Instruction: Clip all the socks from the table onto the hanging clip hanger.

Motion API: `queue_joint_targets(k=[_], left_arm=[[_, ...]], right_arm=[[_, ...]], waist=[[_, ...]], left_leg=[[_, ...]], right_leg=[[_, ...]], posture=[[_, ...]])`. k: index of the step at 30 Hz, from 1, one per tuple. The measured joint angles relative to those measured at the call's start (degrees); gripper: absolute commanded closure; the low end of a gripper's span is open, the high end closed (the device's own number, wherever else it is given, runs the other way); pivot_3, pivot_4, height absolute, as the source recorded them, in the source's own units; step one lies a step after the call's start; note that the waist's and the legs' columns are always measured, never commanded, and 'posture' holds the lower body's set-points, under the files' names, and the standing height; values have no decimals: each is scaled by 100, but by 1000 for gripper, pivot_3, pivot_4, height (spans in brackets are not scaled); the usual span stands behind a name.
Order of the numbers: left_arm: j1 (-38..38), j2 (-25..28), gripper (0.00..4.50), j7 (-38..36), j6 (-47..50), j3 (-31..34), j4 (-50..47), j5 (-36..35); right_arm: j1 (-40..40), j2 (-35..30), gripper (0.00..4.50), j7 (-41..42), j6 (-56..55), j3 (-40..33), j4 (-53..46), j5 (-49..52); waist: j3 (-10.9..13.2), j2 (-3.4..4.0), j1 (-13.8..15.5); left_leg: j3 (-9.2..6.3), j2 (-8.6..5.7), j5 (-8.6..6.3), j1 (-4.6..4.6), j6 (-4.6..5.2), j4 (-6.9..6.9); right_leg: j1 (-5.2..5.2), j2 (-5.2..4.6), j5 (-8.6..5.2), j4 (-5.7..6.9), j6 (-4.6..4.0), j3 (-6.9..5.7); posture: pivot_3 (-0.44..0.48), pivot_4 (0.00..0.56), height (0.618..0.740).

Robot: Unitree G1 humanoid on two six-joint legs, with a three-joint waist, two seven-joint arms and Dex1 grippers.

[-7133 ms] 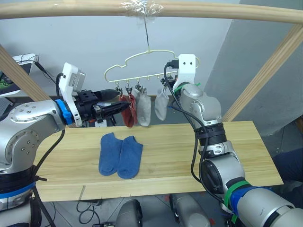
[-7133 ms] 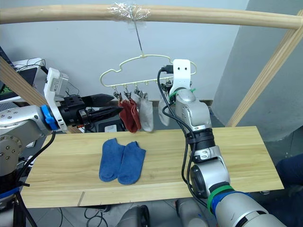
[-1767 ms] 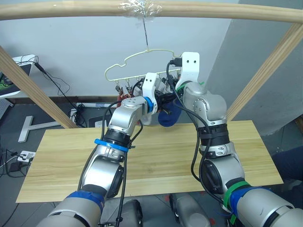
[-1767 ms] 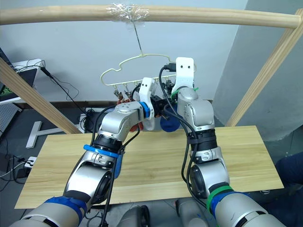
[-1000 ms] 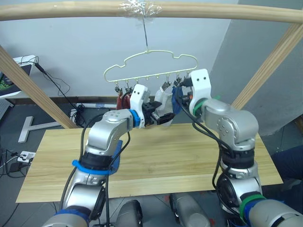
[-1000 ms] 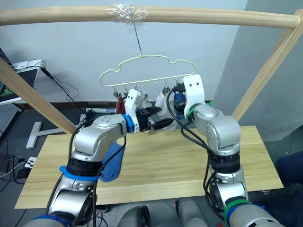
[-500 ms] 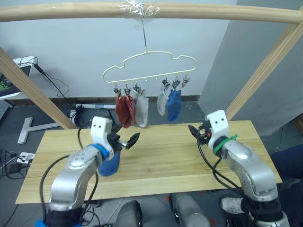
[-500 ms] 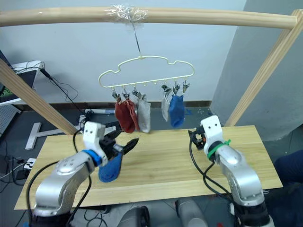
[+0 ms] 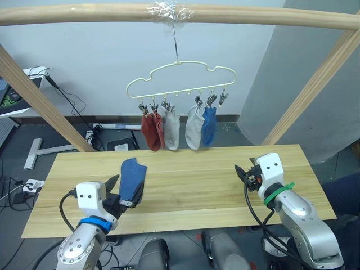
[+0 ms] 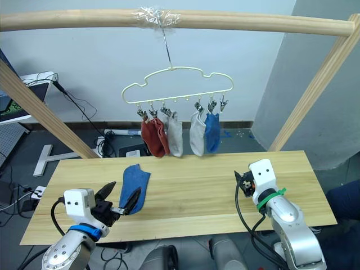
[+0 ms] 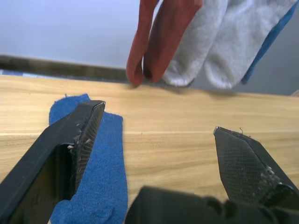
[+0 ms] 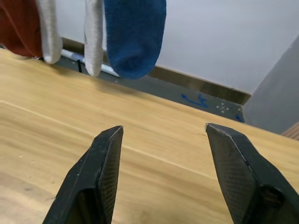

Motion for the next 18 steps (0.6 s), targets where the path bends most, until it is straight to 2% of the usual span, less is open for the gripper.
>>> queue_joint_targets(k=[18], left_arm=[[-41, -55, 191, 235, -84, -164, -24, -55]], right_arm=[[93, 87, 1593, 102, 440, -203, -99, 468]], waist=[[0, -1, -2]], left_leg=[[1, 1, -1, -2, 1, -7]], right_leg=[[1, 18, -2, -13, -3, -2]], posture=[[-245, 228, 740]])
